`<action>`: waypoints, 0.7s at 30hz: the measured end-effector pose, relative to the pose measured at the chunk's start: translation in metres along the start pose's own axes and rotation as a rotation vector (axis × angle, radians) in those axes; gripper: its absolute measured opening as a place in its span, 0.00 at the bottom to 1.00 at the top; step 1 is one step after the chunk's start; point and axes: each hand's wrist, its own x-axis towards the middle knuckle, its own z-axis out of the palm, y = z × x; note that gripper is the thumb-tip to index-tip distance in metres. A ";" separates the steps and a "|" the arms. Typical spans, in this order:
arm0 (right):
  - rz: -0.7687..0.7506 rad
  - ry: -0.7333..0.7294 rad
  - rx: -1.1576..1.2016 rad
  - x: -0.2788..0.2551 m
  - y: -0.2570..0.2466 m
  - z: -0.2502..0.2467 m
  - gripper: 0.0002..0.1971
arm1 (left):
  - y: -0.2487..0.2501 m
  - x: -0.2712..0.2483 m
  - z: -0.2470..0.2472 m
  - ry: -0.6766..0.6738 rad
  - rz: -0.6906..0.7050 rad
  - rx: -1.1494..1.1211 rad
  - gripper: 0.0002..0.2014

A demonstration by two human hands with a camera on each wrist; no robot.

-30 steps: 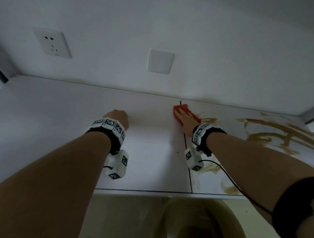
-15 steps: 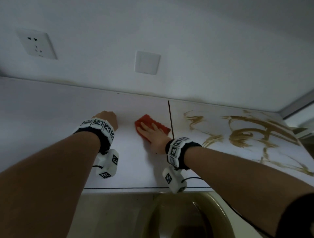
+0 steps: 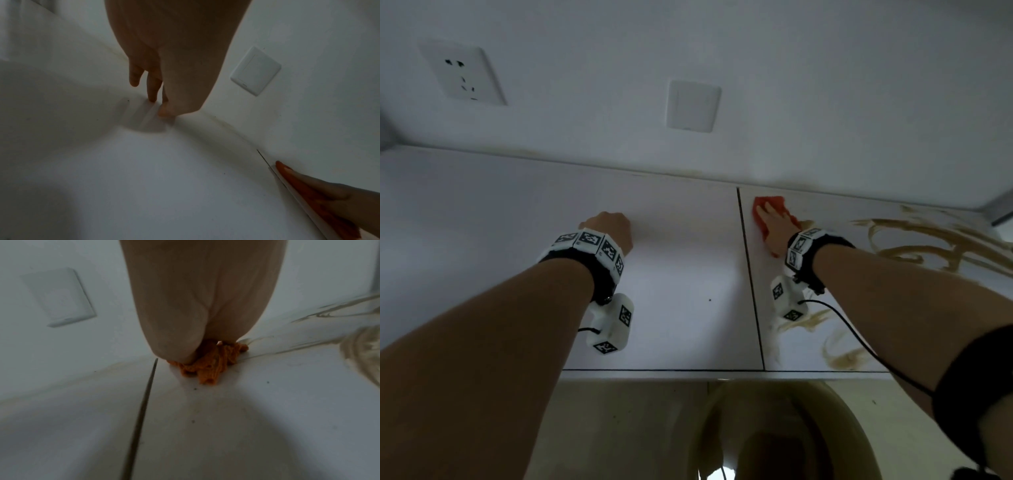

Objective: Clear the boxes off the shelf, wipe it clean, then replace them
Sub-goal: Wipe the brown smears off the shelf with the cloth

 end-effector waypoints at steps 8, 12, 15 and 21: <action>-0.215 -0.026 -0.037 -0.027 -0.030 0.017 0.37 | 0.001 -0.019 -0.003 0.071 0.003 0.049 0.21; -0.374 -0.075 -0.080 -0.057 -0.063 0.027 0.34 | 0.007 -0.034 -0.012 0.061 -0.010 0.041 0.21; -0.491 -0.096 -0.121 -0.083 -0.082 0.039 0.36 | 0.014 -0.046 -0.012 0.054 -0.010 0.027 0.21; -0.697 -0.147 -0.166 -0.131 -0.062 0.061 0.33 | 0.032 -0.070 -0.004 -0.009 0.003 0.048 0.22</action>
